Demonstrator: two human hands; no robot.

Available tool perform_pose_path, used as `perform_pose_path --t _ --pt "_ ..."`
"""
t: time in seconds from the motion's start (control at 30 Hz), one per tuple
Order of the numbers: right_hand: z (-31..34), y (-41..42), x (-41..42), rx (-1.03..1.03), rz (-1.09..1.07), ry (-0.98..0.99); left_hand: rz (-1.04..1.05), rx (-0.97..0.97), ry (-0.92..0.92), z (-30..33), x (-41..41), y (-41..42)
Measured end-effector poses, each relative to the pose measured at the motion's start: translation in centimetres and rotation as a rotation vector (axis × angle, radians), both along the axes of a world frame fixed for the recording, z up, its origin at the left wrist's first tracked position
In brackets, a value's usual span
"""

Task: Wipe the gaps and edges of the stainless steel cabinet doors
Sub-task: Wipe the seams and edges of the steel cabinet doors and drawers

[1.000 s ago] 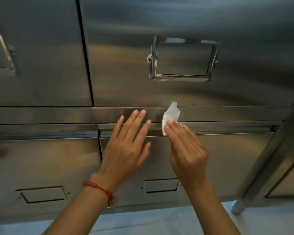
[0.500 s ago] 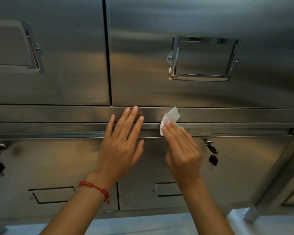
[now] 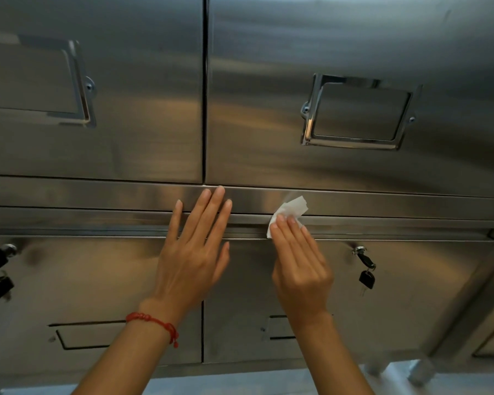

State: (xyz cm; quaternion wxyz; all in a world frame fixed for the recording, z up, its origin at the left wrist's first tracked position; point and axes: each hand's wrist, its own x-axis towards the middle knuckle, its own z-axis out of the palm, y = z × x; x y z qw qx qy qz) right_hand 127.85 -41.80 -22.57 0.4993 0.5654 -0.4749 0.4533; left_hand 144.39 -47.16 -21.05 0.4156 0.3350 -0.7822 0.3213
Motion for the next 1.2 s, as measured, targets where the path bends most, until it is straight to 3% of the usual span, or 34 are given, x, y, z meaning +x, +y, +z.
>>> perform_pose_path --t 1.0,1.2 --pt "-0.2 -1.3 2.6 0.006 0.06 0.089 0.067 -0.042 0.072 -0.3 1.7 -2.1" --pt "-0.5 -1.2 2.8 -0.015 0.042 0.023 0.076 -0.024 0.056 -0.2 1.8 -2.2"
